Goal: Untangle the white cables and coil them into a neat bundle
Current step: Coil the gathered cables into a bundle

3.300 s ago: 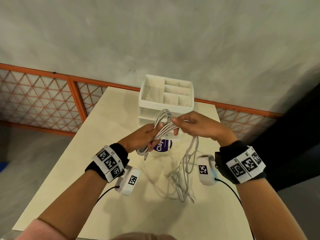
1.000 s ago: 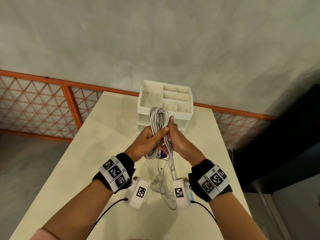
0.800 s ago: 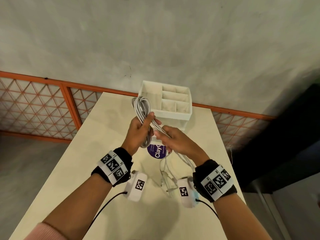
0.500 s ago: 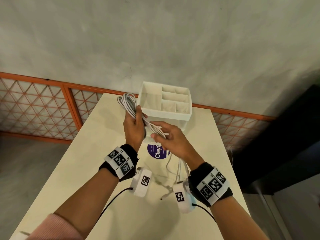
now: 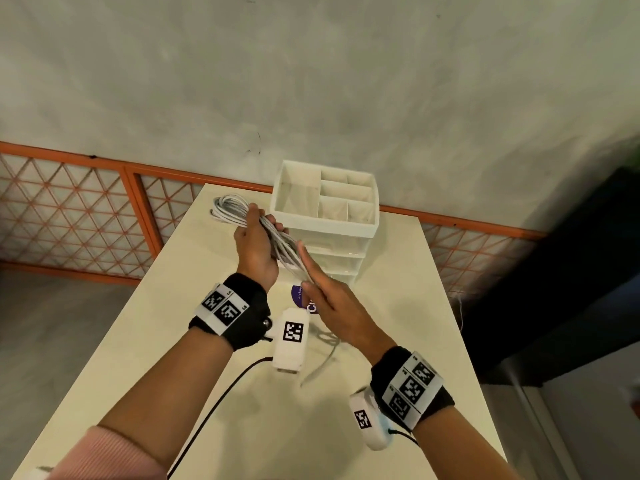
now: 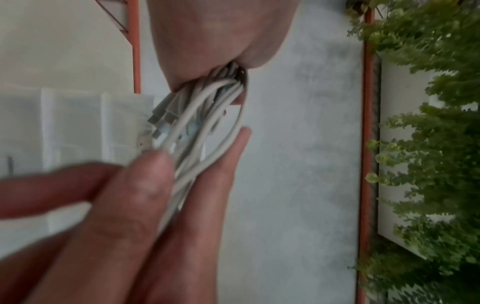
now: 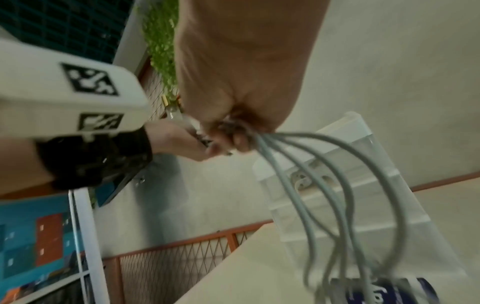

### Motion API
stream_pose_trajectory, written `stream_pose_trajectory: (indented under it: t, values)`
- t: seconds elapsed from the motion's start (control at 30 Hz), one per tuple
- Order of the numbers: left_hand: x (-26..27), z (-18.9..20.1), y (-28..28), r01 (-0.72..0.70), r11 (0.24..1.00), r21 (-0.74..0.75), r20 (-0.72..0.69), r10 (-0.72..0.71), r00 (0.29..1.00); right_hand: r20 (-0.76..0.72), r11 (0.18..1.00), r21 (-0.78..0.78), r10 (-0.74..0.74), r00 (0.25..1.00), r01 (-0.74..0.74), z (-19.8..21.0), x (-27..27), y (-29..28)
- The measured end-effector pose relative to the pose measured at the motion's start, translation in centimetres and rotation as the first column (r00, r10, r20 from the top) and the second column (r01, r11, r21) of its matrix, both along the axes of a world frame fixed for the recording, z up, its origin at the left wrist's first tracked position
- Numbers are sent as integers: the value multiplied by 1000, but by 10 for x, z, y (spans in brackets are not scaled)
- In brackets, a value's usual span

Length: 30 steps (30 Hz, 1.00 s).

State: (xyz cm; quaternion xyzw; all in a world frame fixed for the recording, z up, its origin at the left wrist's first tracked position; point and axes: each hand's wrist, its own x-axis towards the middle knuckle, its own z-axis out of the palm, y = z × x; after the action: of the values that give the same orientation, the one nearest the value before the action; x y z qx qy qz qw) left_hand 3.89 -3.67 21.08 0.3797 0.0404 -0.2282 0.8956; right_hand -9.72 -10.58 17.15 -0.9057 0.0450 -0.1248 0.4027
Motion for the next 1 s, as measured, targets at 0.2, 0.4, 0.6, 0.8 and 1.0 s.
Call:
stream_pose_trajectory:
  t: [0.2, 0.4, 0.6, 0.8, 1.0]
  values:
    - [-2, 1, -1, -59, 998, -35, -51, 57, 997, 87, 987, -156, 45, 995, -31, -3, -4, 4]
    - [0, -2, 3, -68, 995, -74, -105, 60, 993, -25, 995, 61, 82, 996, -80, -7, -19, 4]
    - [6, 3, 18, -6, 1000, 10, 18, 6, 1000, -54, 958, 286, -5, 999, 20, -3, -35, -24]
    - [-18, 9, 18, 230, 935, 271, 370, -321, 872, 23, 983, 167, -80, 997, 75, 52, -31, -34]
    - [-43, 20, 10, 310, 839, 446, 417, -502, 758, 46, 997, -42, -66, 997, 68, 97, -26, -30]
